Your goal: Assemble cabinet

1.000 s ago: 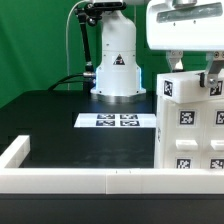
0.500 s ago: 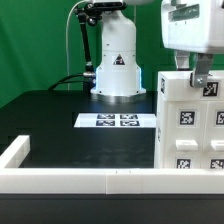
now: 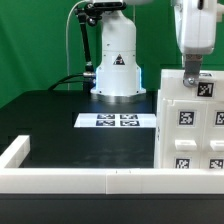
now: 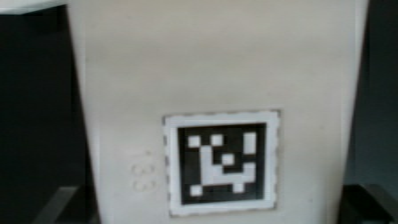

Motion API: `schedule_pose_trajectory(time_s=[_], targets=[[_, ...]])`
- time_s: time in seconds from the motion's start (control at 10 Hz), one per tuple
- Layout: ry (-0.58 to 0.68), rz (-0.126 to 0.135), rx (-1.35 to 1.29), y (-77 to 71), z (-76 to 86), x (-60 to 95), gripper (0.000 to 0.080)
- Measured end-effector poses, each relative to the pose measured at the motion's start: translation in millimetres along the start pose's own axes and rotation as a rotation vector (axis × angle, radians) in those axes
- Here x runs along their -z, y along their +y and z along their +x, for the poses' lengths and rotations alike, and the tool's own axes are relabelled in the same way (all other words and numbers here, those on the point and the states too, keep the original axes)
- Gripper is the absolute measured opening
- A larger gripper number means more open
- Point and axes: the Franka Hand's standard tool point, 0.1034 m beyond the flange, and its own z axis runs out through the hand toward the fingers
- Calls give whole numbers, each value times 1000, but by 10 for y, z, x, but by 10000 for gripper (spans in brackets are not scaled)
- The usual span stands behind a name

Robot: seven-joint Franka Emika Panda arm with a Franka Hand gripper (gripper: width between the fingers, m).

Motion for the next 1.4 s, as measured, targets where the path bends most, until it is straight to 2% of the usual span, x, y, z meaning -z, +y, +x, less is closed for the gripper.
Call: schedule_pose_trajectory(time_s=[0.2, 0.3, 0.4, 1.4], targets=[[-8, -4, 20, 14, -23, -14, 570], [-7, -5, 23, 18, -27, -20, 725], [-8, -6, 28, 21, -34, -24, 786], [-15, -15, 57, 57, -88, -70, 797]])
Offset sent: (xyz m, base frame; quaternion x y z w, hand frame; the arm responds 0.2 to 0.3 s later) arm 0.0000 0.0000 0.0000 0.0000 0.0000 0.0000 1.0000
